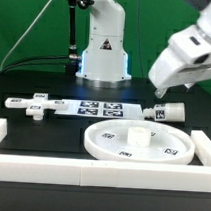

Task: Assemble round table

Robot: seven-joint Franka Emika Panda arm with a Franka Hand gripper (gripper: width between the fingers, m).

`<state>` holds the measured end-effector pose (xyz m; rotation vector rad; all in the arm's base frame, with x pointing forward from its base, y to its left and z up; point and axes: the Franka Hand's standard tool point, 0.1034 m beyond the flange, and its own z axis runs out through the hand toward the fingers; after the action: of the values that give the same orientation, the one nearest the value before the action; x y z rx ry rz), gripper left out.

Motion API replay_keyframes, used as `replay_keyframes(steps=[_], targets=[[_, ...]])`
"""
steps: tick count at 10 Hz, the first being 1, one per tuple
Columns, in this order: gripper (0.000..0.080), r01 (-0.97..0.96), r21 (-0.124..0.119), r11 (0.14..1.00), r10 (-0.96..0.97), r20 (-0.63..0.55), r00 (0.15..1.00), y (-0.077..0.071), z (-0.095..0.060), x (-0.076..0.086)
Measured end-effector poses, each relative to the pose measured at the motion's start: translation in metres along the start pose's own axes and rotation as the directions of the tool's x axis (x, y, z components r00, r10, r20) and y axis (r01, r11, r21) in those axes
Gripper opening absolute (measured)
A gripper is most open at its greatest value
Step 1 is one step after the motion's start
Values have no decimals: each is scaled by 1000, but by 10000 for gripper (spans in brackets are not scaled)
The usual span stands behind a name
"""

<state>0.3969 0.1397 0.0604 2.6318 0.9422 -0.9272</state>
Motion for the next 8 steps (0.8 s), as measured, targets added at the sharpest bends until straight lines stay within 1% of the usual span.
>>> replay_keyframes(steps=[1,2,3,4,5,8], targets=[[649,8,4,1000,-8,66,998,-3,0,8],[649,6,4,1000,-6,87,996,-7,4,15],[649,12,8,1000,-13,150,989,-14,14,11],[649,21,13,1000,-23,168,986,-16,22,17],[649,25,18,1000,-27,173,985,-16,27,19],[649,28,27,999,-32,156,987,-14,39,18]])
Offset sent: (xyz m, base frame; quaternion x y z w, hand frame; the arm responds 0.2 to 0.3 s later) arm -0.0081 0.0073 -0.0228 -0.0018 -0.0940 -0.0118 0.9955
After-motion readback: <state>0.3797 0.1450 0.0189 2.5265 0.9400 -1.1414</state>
